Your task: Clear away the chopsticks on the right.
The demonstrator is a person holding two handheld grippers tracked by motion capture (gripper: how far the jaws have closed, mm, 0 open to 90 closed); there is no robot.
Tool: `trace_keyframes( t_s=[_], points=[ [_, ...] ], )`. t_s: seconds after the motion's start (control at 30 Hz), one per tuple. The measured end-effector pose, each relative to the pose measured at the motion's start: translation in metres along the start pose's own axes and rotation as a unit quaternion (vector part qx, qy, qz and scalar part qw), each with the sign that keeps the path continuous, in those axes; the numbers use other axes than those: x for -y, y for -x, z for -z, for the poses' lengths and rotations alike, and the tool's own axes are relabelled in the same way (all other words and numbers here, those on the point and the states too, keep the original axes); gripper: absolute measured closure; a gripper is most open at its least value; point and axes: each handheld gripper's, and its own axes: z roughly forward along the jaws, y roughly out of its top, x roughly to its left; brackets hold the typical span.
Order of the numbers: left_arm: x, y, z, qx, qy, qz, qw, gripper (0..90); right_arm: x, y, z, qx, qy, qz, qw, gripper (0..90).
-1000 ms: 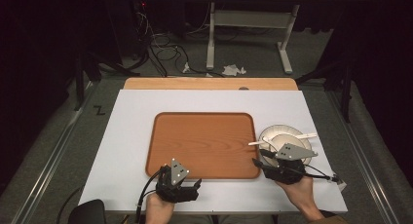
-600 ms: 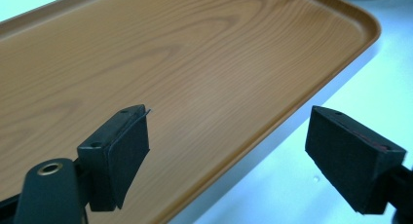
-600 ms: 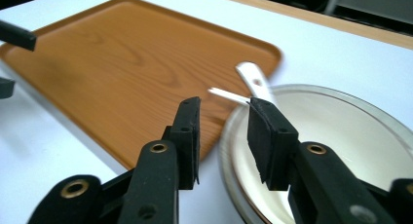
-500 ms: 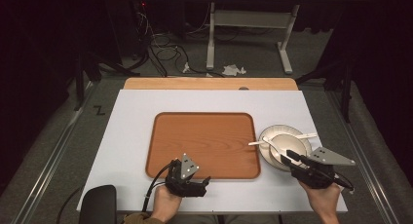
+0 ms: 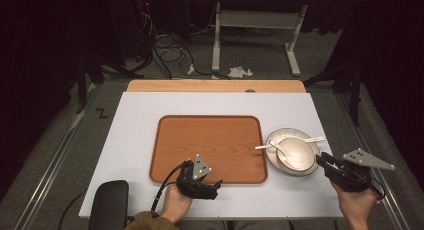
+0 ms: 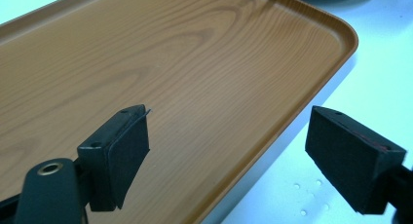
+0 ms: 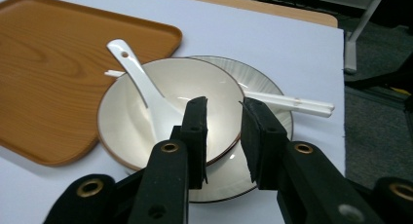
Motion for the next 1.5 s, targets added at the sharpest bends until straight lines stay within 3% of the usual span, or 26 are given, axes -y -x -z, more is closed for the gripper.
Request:
trace_keyframes(
  t_s=[0.33, 0.47, 0.6, 0.63, 0.8, 0.83, 0.9, 1.13, 1.2, 1.5],
  points=[
    [0.003, 0.000, 0.003, -0.002, 0.000, 0.008, 1.0000, 16.3, -0.024, 0.017, -0.020, -0.019, -0.024, 0.033, 0.9990, 72.7],
    [0.006, -0.002, 0.009, -0.004, 0.006, 0.022, 0.9997, 16.3, -0.031, 0.027, -0.029, -0.027, -0.031, 0.026, 0.9988, 72.8],
    [0.011, -0.005, 0.011, -0.010, 0.002, 0.041, 0.9991, 16.3, -0.037, 0.039, -0.047, -0.021, -0.061, 0.036, 0.9972, 73.3],
    [0.013, -0.006, 0.015, -0.018, 0.003, 0.046, 0.9988, 16.3, -0.039, 0.046, -0.056, -0.020, -0.080, 0.042, 0.9957, 73.4],
    [0.019, -0.006, 0.021, -0.034, 0.002, 0.057, 0.9978, 16.3, -0.041, 0.058, -0.075, -0.019, -0.110, 0.048, 0.9925, 73.5],
    [0.021, -0.007, 0.024, -0.040, 0.001, 0.062, 0.9973, 16.3, -0.041, 0.063, -0.083, -0.022, -0.127, 0.058, 0.9899, 73.5],
    [0.024, -0.007, 0.027, -0.047, -0.001, 0.067, 0.9966, 16.3, -0.040, 0.066, -0.091, -0.027, -0.138, 0.062, 0.9881, 73.5],
    [0.031, -0.007, 0.034, -0.065, -0.001, 0.083, 0.9944, 16.3, -0.041, 0.073, -0.106, -0.049, -0.151, 0.072, 0.9847, 73.2],
    [0.034, -0.007, 0.037, -0.072, 0.001, 0.089, 0.9935, 16.3, -0.042, 0.072, -0.113, -0.063, -0.161, 0.085, 0.9813, 73.0],
    [0.038, -0.007, 0.043, -0.084, 0.002, 0.097, 0.9918, 16.3, -0.047, 0.070, -0.128, -0.085, -0.177, 0.094, 0.9759, 72.3]
  ],
)
